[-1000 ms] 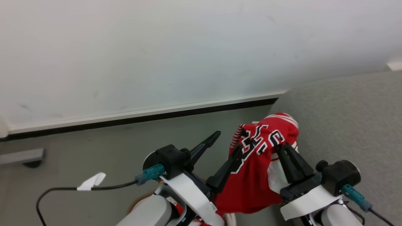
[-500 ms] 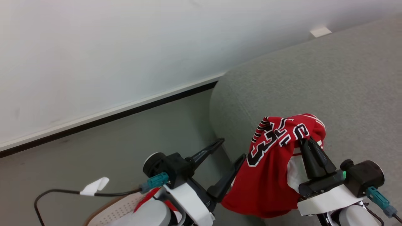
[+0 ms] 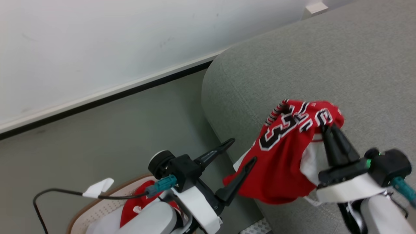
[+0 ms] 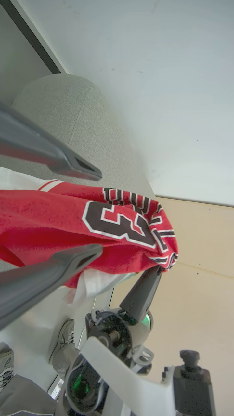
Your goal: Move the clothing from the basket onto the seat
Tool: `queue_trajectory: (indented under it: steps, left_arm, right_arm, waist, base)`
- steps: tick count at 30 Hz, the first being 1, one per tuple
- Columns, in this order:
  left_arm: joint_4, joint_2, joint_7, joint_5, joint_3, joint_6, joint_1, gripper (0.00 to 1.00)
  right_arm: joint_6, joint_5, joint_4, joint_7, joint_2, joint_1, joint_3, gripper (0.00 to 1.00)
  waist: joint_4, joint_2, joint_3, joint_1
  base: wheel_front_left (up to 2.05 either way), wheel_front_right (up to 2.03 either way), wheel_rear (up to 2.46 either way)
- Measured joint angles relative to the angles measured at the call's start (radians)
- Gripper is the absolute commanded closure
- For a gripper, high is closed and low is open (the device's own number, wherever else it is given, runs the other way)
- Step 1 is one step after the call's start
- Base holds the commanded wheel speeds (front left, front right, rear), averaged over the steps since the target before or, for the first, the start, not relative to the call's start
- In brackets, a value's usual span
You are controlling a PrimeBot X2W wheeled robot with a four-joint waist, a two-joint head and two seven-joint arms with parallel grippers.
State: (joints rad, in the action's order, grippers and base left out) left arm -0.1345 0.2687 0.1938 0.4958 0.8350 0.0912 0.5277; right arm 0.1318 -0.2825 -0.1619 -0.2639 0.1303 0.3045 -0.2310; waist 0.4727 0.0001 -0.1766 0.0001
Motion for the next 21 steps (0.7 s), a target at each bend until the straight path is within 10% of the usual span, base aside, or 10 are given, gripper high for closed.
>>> queue_trajectory:
  steps: [21]
  left_arm:
    - [0.141,0.090,-0.060,-0.030,-0.021,0.011,0.130,0.00]
  right_arm:
    - [0.000,0.044,-0.279,0.107,0.204,0.589,0.270,1.00]
  waist:
    - [-0.134,0.0000,-0.307,0.0002]
  base:
    - [0.00,0.00,0.00]
